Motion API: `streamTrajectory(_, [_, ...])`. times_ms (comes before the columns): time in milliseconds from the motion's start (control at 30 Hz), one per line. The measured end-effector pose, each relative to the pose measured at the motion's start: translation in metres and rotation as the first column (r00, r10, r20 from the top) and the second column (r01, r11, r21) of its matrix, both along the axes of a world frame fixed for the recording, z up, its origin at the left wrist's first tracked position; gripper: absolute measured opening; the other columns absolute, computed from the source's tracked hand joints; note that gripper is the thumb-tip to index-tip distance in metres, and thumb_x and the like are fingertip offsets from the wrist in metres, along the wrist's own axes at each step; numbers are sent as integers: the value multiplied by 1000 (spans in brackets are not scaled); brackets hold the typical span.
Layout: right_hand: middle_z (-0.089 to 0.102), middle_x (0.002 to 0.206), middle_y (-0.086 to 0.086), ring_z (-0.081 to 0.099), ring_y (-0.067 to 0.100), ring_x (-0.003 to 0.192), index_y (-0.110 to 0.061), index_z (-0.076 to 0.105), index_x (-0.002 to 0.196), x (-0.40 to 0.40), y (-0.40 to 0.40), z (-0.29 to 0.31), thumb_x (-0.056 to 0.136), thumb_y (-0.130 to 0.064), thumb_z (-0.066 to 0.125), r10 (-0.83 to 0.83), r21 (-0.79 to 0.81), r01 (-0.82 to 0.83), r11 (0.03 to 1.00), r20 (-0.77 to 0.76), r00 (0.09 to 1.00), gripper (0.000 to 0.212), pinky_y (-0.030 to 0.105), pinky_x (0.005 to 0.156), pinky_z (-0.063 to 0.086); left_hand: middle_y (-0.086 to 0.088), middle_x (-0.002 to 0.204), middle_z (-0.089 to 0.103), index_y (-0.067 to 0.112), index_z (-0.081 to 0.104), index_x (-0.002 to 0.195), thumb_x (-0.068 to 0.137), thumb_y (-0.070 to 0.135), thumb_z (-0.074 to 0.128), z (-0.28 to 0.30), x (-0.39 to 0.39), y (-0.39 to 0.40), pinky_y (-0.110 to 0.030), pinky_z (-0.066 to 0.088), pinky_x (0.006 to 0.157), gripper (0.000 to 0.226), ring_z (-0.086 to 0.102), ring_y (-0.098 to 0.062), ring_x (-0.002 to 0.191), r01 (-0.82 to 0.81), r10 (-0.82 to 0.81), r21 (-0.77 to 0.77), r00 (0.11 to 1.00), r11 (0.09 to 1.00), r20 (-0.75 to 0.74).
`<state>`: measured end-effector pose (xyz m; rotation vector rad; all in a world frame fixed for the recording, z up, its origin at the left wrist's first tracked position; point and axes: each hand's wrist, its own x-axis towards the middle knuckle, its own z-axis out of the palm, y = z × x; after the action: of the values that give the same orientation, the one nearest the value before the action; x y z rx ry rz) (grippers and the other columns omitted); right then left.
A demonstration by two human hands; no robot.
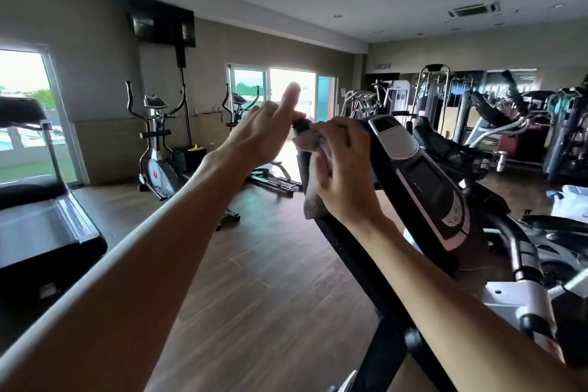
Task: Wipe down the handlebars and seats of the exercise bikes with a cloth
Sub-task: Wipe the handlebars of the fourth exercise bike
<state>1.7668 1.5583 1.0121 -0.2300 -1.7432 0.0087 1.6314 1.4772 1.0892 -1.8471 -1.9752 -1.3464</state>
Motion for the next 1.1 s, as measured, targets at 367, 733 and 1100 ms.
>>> streamTrajectory(367, [46, 124, 17, 46, 33, 103, -7, 42, 134, 40, -4, 12, 93, -14, 43, -210, 50, 233, 971, 642, 737, 42, 47, 97, 41, -13, 84, 64, 10, 61, 87, 100, 69, 3, -7, 9, 0, -21, 37, 70, 84, 62, -30, 81, -56, 56, 0, 991, 998, -118])
streamTrajectory(733, [45, 119, 17, 43, 31, 112, -5, 49, 113, 4, -14, -23, 77, -11, 62, -87, -70, 99, 993, 150, 985, 38, 51, 96, 41, -29, 91, 69, 22, 51, 89, 84, 80, -1, -13, 16, -3, -32, 49, 81, 78, 69, -38, 91, -42, 43, 20, 998, 999, -51])
streamTrajectory(1100, [10, 167, 26, 4, 36, 157, 5, 12, 159, -15, -14, -24, 108, -37, 33, -366, 232, 298, 926, 359, 859, 69, 50, 127, 16, -13, 104, 71, 19, 72, 87, 101, 68, 2, -3, 8, 0, -27, 42, 88, 86, 65, -23, 99, 64, -59, -37, 992, 997, 111])
